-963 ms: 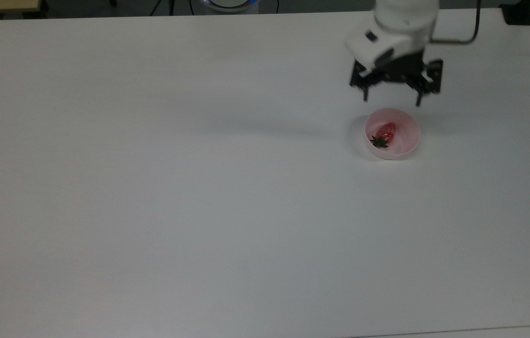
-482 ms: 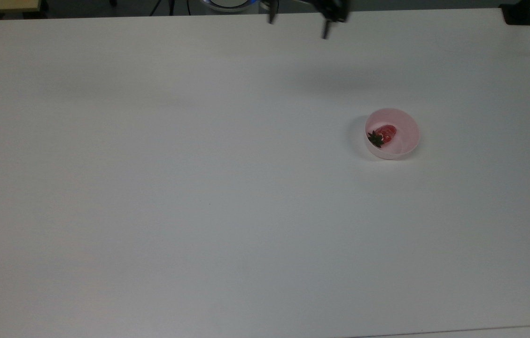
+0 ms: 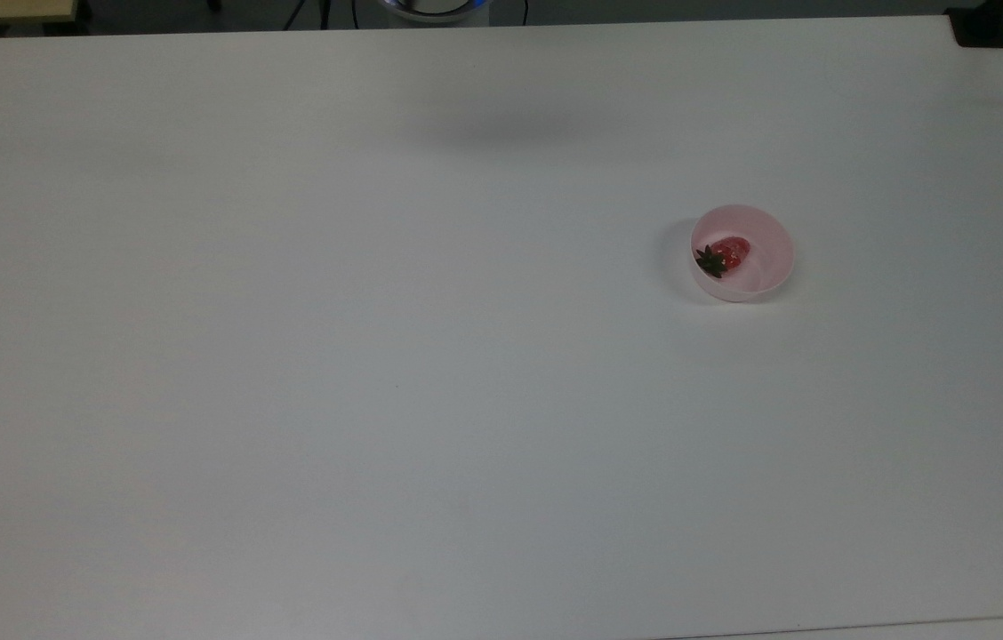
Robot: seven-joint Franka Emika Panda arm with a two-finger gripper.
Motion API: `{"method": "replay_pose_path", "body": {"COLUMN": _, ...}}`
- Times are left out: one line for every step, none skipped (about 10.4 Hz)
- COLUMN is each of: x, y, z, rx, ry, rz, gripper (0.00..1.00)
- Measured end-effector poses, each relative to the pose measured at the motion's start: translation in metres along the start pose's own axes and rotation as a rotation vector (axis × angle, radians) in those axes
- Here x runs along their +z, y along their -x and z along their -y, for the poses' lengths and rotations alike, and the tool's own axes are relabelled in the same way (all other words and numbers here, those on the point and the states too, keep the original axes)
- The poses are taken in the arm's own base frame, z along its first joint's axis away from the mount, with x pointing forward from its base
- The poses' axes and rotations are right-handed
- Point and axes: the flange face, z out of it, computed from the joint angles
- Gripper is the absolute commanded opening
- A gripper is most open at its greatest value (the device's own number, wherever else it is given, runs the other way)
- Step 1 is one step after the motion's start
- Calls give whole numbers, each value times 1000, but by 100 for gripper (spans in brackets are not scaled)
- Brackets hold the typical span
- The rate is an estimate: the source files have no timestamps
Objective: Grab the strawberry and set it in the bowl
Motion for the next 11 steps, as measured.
{"method": "replay_pose_path", "body": {"x": -2, "y": -3, "z": -19, "rx": -50, "ry": 1, "rz": -3, "gripper": 100}}
{"method": "replay_pose_path", "body": {"x": -2, "y": -5, "z": -35, "rx": -73, "ry": 3, "rz": -5, "gripper": 100}}
{"method": "replay_pose_path", "body": {"x": -3, "y": -6, "z": -43, "rx": -76, "ry": 4, "rz": -6, "gripper": 100}}
{"method": "replay_pose_path", "body": {"x": -4, "y": -6, "z": -44, "rx": -77, "ry": 4, "rz": -7, "gripper": 100}}
{"method": "replay_pose_path", "body": {"x": -4, "y": -6, "z": -41, "rx": -83, "ry": 3, "rz": -7, "gripper": 100}}
{"method": "replay_pose_path", "body": {"x": -3, "y": -5, "z": -38, "rx": -89, "ry": 2, "rz": -6, "gripper": 100}}
{"method": "replay_pose_path", "body": {"x": -3, "y": -6, "z": -39, "rx": -88, "ry": 1, "rz": -6, "gripper": 100}}
{"method": "replay_pose_path", "body": {"x": -5, "y": -7, "z": -43, "rx": -80, "ry": 0, "rz": -9, "gripper": 100}}
{"method": "replay_pose_path", "body": {"x": -7, "y": -8, "z": -48, "rx": -72, "ry": 0, "rz": -15, "gripper": 100}}
{"method": "replay_pose_path", "body": {"x": -7, "y": -10, "z": -54, "rx": -61, "ry": 1, "rz": -16, "gripper": 100}}
{"method": "replay_pose_path", "body": {"x": -7, "y": -11, "z": -57, "rx": -58, "ry": 5, "rz": -15, "gripper": 100}}
